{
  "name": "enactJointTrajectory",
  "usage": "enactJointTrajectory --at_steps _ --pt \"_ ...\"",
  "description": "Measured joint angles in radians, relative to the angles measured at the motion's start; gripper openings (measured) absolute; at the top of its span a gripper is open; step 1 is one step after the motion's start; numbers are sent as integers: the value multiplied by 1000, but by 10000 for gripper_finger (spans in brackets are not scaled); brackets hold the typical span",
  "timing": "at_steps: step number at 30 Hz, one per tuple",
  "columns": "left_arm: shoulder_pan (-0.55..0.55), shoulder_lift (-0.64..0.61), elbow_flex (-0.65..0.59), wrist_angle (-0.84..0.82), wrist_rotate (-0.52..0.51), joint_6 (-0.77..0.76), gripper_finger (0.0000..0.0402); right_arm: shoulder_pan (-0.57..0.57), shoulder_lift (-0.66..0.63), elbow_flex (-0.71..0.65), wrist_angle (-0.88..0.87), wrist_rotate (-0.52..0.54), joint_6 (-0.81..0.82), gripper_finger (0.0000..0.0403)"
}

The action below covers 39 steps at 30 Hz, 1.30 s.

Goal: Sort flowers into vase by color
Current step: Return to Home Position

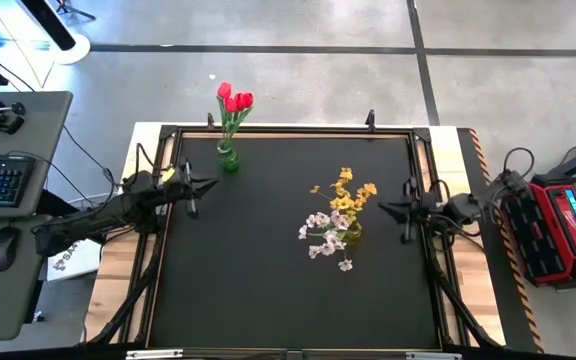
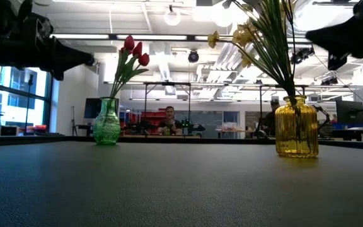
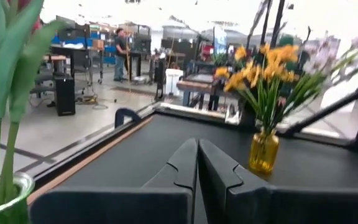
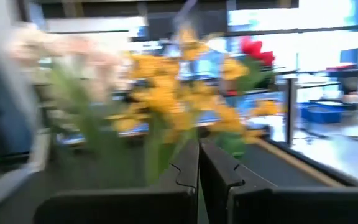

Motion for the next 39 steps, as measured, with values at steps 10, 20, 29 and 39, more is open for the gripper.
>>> enactJointTrajectory --at_steps 10,20,29,39 --pt "0 2 0 -44 0 60 3 -384 0 0 -88 -161 30 0" --pt "0 2 0 -51 -1 57 3 -605 23 0 -148 -439 152 0" --pt "0 2 0 -51 -2 56 3 -611 23 0 -148 -442 163 0" --pt "0 2 0 -51 -2 56 3 -611 24 0 -148 -442 163 0"
